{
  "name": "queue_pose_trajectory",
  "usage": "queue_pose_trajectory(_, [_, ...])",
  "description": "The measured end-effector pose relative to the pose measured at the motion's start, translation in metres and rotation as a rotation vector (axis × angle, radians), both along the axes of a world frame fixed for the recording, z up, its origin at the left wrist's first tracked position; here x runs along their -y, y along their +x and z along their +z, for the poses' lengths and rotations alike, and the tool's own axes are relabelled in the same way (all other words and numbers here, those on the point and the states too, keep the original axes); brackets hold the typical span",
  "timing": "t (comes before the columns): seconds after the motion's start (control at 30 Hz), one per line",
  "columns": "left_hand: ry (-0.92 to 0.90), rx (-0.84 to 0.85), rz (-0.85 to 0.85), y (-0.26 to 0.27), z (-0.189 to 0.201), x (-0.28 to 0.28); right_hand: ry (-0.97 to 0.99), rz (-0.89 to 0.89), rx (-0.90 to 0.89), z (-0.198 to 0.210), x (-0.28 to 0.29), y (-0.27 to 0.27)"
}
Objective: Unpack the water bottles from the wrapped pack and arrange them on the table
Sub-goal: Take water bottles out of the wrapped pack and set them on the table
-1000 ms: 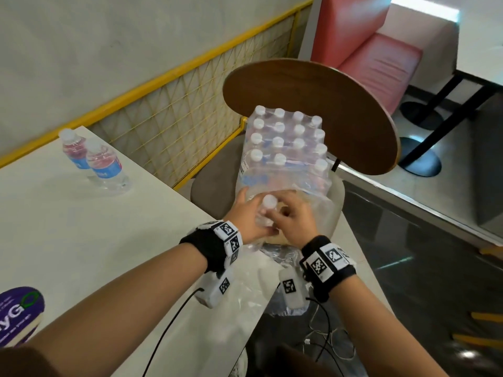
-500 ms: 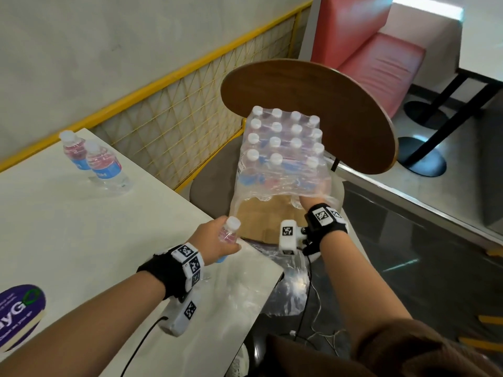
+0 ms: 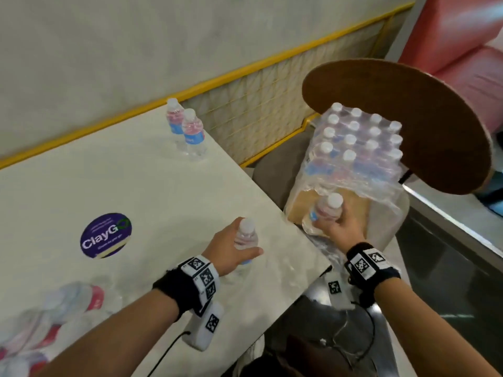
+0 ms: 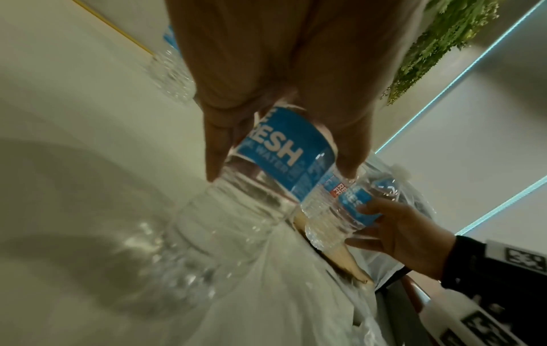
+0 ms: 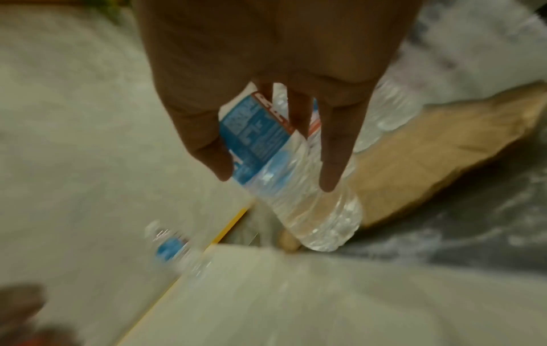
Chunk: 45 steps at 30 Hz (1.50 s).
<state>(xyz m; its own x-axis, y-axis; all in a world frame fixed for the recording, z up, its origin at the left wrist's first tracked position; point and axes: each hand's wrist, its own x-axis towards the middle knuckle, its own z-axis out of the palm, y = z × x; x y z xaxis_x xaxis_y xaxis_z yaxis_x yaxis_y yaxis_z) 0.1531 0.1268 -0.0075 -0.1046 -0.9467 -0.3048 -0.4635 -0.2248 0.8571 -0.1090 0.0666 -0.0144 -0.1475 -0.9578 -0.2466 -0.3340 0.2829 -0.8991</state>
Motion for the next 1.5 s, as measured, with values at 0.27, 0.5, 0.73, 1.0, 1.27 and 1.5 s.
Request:
queue_pose_trajectory(0.27, [-0.108,-0.002,0.107,0.044,0.0,-0.064,0.052,0.651,-0.223,0.003,-0.079,0.092])
queue_pose_trajectory(0.5, [0.024,0.169,-0.076,0.085,0.018,-0.12,0.137,0.721,-0.166,-0.003,-0.114,0.153])
queue_pose_trajectory(0.73, [0.038,0.336,-0.326,0.131,0.059,-0.151,0.227,0.709,-0.087,-0.013,-0.148,0.197])
queue_pose_trajectory(1.0, [-0.31,0.488,-0.071,0.219,0.085,-0.17,0.431,0.637,-0.08,-0.023,-0.195,0.233])
queue_pose_trajectory(1.27, [0.147,0.631,-0.166,0.249,0.075,-0.166,0.34,0.648,-0.018,-0.03,-0.218,0.277])
queue_pose_trajectory(1.5, [0.127,0.349,0.217,0.307,0.088,-0.185,0.313,0.712,0.013,-0.036,-0.228,0.287])
